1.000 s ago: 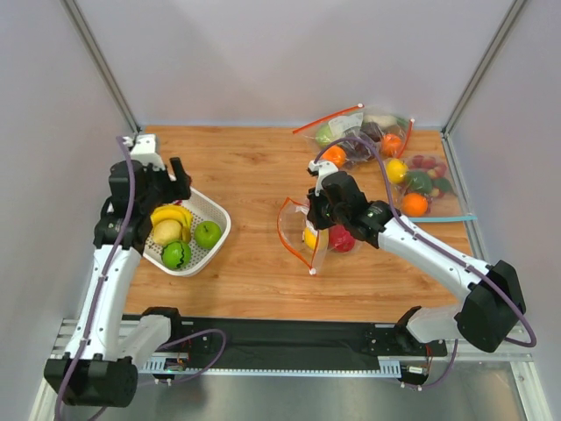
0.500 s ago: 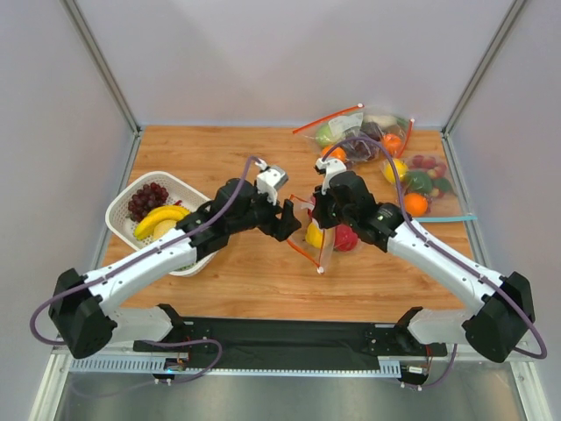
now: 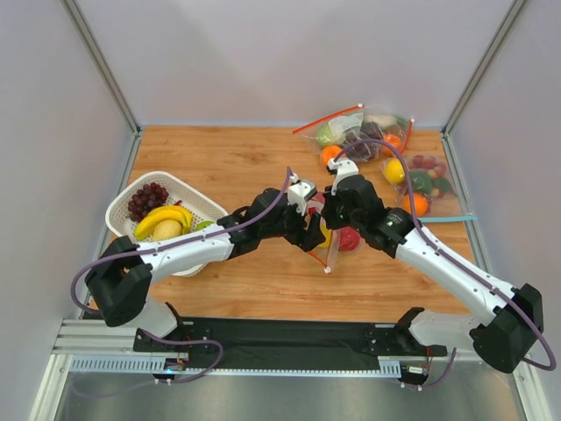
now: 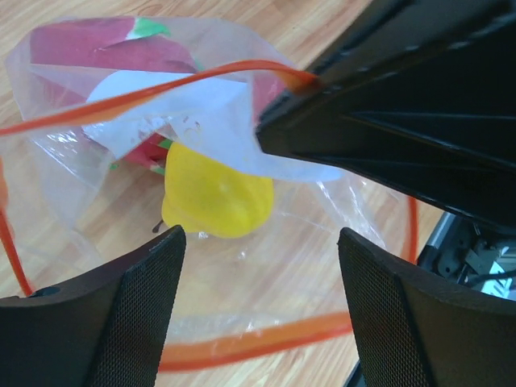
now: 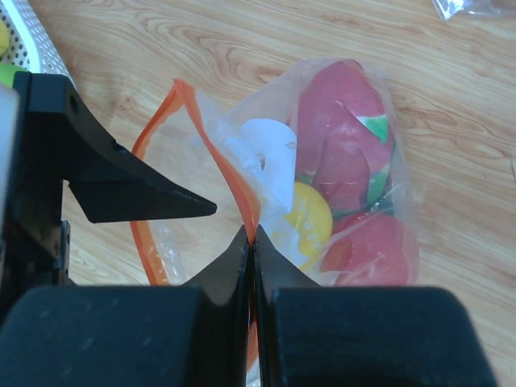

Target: Open the zip-top bag and remove the fake food

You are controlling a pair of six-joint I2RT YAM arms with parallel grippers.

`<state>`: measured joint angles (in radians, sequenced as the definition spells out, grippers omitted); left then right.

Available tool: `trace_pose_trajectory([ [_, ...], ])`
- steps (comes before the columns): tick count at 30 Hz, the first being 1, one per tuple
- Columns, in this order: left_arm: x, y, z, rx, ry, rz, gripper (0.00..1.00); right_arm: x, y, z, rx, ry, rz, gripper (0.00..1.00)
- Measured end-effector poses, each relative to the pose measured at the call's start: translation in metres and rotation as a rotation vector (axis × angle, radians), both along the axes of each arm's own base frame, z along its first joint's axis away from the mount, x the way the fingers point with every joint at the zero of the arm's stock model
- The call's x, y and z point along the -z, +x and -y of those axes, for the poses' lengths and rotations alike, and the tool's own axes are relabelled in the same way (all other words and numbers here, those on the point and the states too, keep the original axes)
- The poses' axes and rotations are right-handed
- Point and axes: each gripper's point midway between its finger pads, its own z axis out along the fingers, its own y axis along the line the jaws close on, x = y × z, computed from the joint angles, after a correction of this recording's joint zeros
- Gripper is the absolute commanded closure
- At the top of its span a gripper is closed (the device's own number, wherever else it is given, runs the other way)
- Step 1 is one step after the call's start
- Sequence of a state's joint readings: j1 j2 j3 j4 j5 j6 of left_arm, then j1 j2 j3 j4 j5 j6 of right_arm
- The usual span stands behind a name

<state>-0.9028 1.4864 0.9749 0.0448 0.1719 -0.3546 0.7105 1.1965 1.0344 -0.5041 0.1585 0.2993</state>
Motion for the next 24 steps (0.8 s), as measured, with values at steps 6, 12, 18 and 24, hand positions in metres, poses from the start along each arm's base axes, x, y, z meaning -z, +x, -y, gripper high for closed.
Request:
trace_pose_trajectory([
  [6, 0.022, 0.015, 0.010, -0.053, 0.010, -0.015, 0.15, 0.008, 0.003, 0.015, 0.064, 0.005, -0.016, 1.00],
  [12, 0.028, 0.032, 0.023, -0.108, 0.016, -0.002, 0.13, 0.017, 0.008, 0.033, 0.118, 0.011, -0.040, 1.00],
  [18, 0.035, 0.046, 0.023, -0.178, 0.041, 0.011, 0.11, 0.027, 0.009, 0.040, 0.133, 0.020, -0.068, 1.00],
  [24, 0.047, 0.053, 0.022, -0.212, 0.083, 0.001, 0.11, 0.030, 0.008, 0.041, 0.127, 0.027, -0.081, 1.00],
])
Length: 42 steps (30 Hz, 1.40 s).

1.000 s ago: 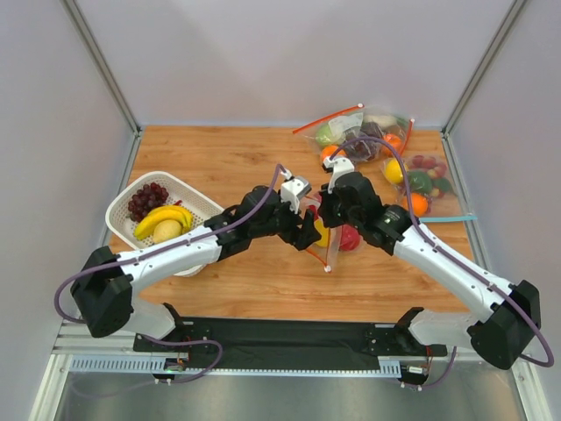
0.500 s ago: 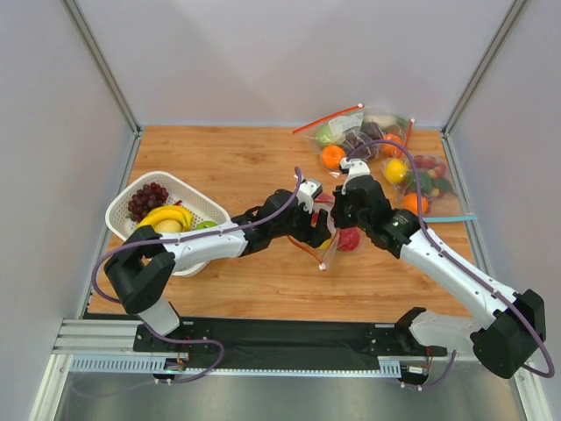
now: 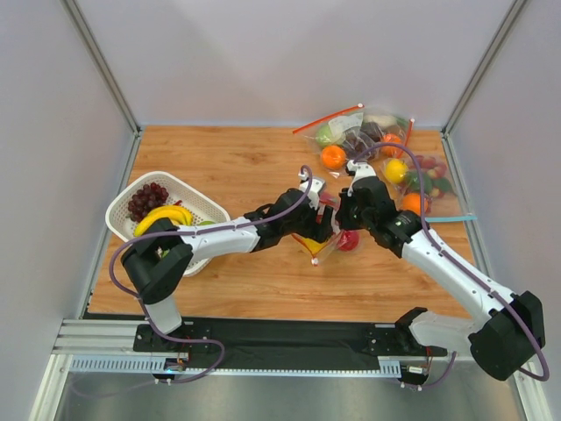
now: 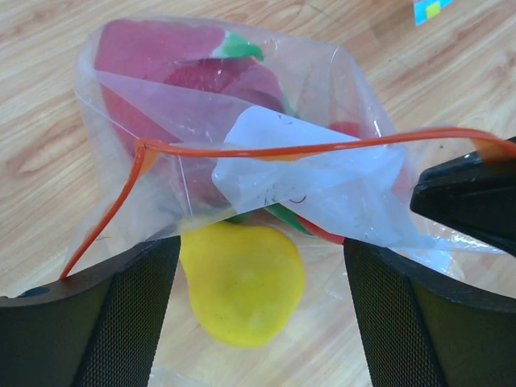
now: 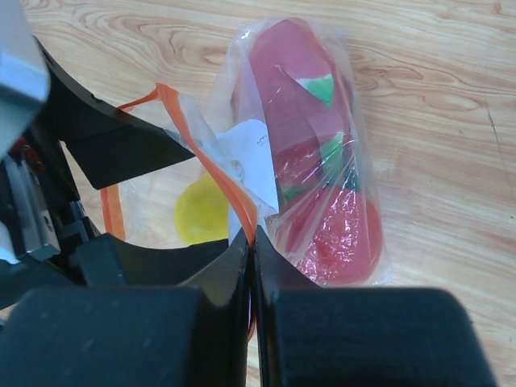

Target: Open the zip-top bag and remove the fake food

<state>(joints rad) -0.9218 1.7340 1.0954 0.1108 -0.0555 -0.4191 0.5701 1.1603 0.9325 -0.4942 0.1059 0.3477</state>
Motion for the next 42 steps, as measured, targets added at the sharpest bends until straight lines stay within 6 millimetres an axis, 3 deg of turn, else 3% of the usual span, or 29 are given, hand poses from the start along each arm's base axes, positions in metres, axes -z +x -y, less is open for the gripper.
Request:
trace_pose_trajectory([
  [19, 0.054, -0.027, -0.018, -0.005, 0.177, -0.112, 0.11, 0.005, -0.002, -0.006, -0.014, 0.035, -0.016, 1.00],
  [21, 0.064, -0.029, -0.019, -0.003, 0.199, -0.125, 0.17, 0.005, -0.003, -0.006, -0.017, 0.038, -0.017, 1.00],
  [22, 0.068, -0.030, -0.019, -0.001, 0.205, -0.130, 0.25, 0.005, -0.003, -0.007, -0.019, 0.040, -0.019, 1.00],
  [23, 0.070, -0.031, -0.019, -0.002, 0.209, -0.133, 0.40, 0.005, -0.003, -0.007, -0.020, 0.041, -0.019, 1.00],
  [27, 0.070, -0.030, -0.019, -0.002, 0.216, -0.125, 0.64, 0.005, -0.002, -0.007, -0.018, 0.044, -0.017, 1.00],
  [29, 0.069, -0.029, -0.020, 0.000, 0.218, -0.119, 0.73, 0.007, -0.003, -0.007, -0.018, 0.043, -0.018, 1.00],
  [33, 0.061, -0.031, -0.023, 0.000, 0.205, -0.108, 0.77, 0.008, -0.003, -0.007, -0.017, 0.042, -0.020, 1.00],
  [42, -0.009, -0.035, -0.018, 0.019, 0.051, -0.032, 0.76, 0.008, -0.002, -0.007, -0.016, 0.044, -0.017, 1.00],
])
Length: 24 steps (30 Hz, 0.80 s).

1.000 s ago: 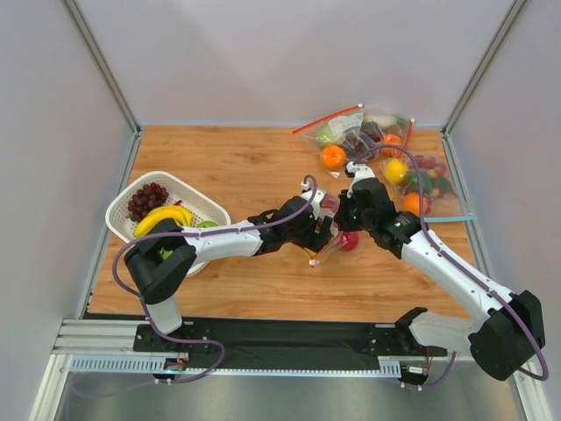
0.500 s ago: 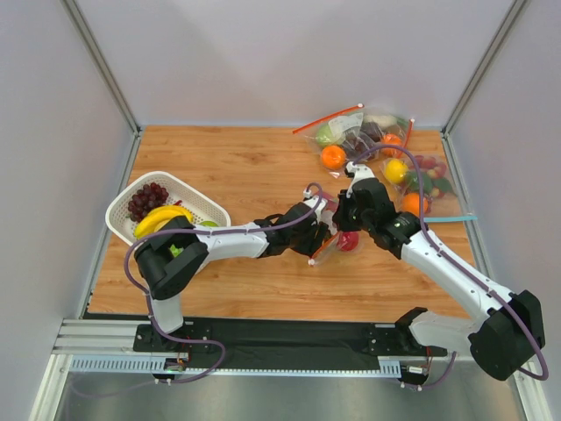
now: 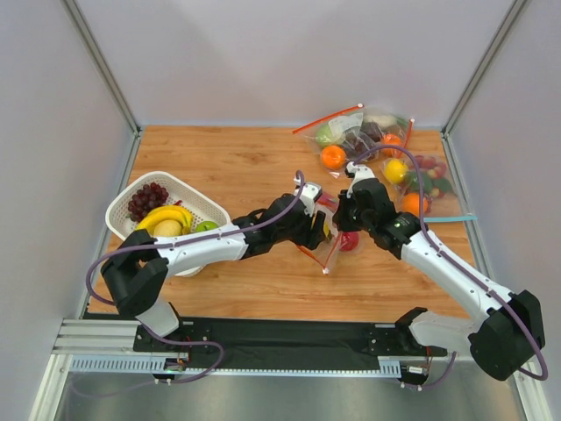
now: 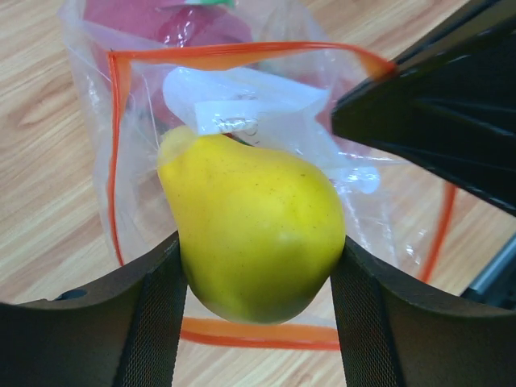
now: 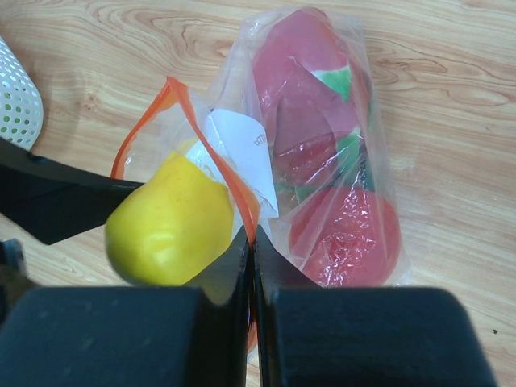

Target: Open the zip-top bag and remove the fake food

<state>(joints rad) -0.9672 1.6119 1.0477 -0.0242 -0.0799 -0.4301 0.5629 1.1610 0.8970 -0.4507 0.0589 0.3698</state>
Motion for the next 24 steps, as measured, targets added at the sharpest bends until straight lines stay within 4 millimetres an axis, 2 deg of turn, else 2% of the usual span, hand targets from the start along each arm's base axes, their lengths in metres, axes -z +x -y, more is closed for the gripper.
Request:
trace_pose_trajectory([
  [7, -0.031, -0.013, -0.001, 0.030, -0.083, -0.027, 0.75, 0.000, 0.000, 0.000, 0.002, 0.000, 0.000, 1.00],
  [11, -0.050, -0.027, -0.013, 0.064, -0.125, -0.045, 0.75, 0.000, 0.000, 0.000, 0.002, 0.000, 0.000, 1.00],
  [17, -0.080, -0.056, -0.044, 0.133, -0.200, -0.053, 0.75, 0.000, 0.000, 0.000, 0.001, 0.001, 0.000, 1.00],
  [20, -0.091, -0.067, -0.067, 0.154, -0.248, -0.060, 0.74, 0.000, 0.000, 0.000, -0.001, 0.003, 0.001, 1.00],
  [24, -0.100, -0.059, -0.106, 0.072, -0.257, -0.036, 0.73, -0.001, 0.001, -0.002, -0.005, 0.008, 0.002, 1.00],
])
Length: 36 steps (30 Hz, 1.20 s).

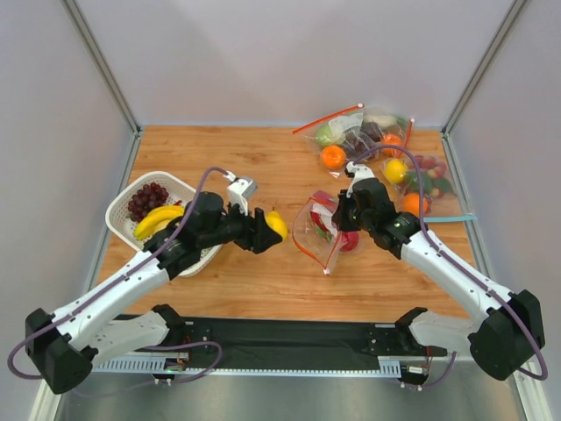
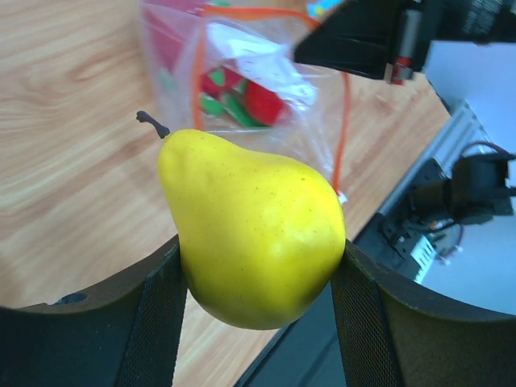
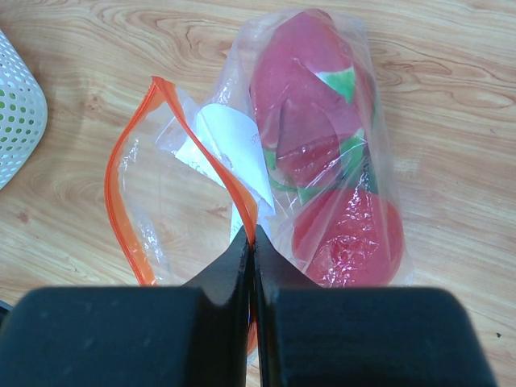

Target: Open the zip-top bag and remove the fake food

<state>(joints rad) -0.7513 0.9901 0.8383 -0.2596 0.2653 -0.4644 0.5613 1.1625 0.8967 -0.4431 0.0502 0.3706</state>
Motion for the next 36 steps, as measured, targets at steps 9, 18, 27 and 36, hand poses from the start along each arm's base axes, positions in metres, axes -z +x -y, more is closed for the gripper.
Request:
trace_pose_trajectory([
  [9, 0.016, 0.062, -0.107, -0.382, 0.074, -0.060, 0.72, 0.000, 0.000, 0.000, 0.000, -0.001, -0.001, 1.00],
  [18, 0.034, 0.090, -0.195, -0.722, 0.211, -0.073, 0.70, 0.000, 0.000, 0.000, 0.000, -0.001, -0.001, 1.00],
  [27, 0.068, 0.100, -0.233, -0.855, 0.334, -0.129, 0.49, 0.000, 0.000, 0.000, -0.001, -0.001, -0.001, 1.00],
  [36, 0.083, 0.106, -0.245, -0.902, 0.399, -0.156, 0.01, 0.000, -0.001, -0.001, -0.006, 0.001, -0.003, 1.00],
])
